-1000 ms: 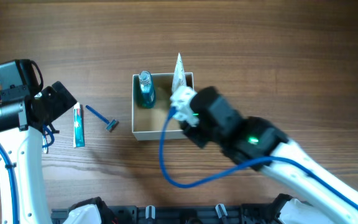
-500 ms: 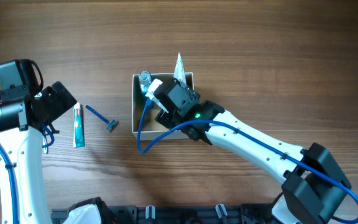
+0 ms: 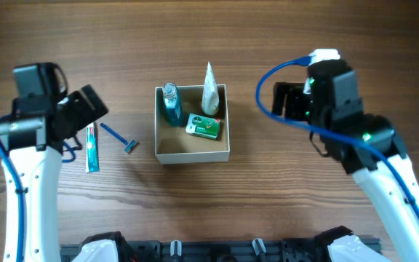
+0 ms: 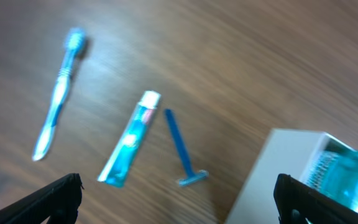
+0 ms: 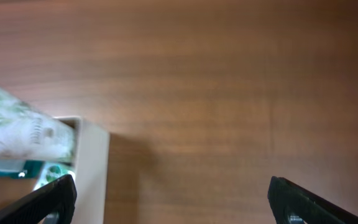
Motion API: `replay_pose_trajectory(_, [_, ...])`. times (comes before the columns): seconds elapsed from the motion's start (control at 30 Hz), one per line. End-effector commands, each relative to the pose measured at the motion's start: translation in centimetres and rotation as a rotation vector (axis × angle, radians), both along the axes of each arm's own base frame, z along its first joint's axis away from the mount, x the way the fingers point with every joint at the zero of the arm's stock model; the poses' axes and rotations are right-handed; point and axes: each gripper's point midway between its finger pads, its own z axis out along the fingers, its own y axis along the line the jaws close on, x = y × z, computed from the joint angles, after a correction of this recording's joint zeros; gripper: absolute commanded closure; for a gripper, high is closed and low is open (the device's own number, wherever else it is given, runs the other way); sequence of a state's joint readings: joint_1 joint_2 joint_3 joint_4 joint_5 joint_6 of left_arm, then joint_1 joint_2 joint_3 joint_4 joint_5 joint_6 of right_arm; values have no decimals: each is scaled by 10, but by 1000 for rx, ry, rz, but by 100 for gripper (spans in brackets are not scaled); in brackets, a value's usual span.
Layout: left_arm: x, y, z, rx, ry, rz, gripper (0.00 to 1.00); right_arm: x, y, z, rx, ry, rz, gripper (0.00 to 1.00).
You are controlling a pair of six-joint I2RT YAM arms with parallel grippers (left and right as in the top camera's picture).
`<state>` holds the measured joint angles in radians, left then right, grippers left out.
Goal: Pack container
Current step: 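Reach the left gripper to the blue razor and grasp it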
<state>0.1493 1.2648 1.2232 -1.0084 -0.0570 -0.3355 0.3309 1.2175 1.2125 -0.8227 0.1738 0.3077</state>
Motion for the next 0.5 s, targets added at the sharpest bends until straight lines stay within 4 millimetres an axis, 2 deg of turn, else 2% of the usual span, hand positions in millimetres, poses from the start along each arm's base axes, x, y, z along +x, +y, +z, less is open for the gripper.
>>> replay_pose_trajectory(0.0, [16,-41,-24,-103,70,-11,0,3,-10,-47,105,181,-30,0])
replay_pose_trajectory(0.07, [11,-45,-65,-166,222,125,0,7,-14,-71,84,260,-32,0])
replay_pose_trajectory(0.17, [4,-47,-107,-191,383,208,0,7,-13,-99,64,353,-38,0])
replay_pose_trajectory(0.23, [5,-52,-128,-214,440,205,0,7,-13,-111,56,391,-41,0])
replay_pose_trajectory(0.47, [13,-54,-180,-221,517,199,0,9,-13,-113,54,392,-41,0])
